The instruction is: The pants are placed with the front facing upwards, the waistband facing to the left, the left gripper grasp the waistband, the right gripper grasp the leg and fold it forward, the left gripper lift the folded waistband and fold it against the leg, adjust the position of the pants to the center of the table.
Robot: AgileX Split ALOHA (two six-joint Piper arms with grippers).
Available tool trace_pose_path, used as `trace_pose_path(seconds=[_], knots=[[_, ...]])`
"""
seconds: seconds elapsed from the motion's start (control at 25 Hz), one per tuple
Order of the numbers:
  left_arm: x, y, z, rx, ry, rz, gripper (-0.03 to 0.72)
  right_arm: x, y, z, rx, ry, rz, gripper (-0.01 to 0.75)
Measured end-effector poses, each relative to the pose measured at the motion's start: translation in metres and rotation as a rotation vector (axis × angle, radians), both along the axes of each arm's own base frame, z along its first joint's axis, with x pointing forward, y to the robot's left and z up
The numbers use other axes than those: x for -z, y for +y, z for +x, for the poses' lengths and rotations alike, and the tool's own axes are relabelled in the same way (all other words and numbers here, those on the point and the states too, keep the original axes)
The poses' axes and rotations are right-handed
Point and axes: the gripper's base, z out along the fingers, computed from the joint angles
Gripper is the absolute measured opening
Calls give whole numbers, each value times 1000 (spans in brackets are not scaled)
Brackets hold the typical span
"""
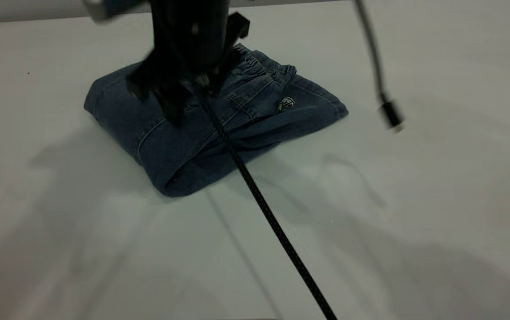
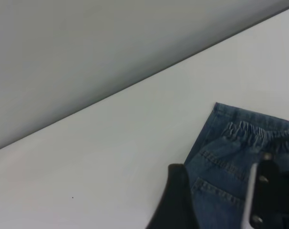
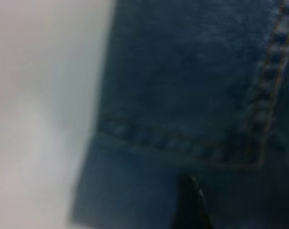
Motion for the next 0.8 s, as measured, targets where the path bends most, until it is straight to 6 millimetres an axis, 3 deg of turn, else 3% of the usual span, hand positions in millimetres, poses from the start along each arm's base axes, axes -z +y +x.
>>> trace_pose_path(seconds=[0.32, 0.48, 0.6, 0.8], knots=[[8, -2, 5, -2, 42, 11, 578, 39, 2, 10, 72, 39, -74, 416], [10, -2, 3, -3, 74, 12, 578, 44, 1, 9, 137, 79, -79, 416], [12, -2, 2, 0, 95, 9, 578, 44, -5, 9, 269, 148, -67, 416], [12, -3, 1, 4, 108, -3, 578, 46, -31, 21, 572, 283, -61, 416]])
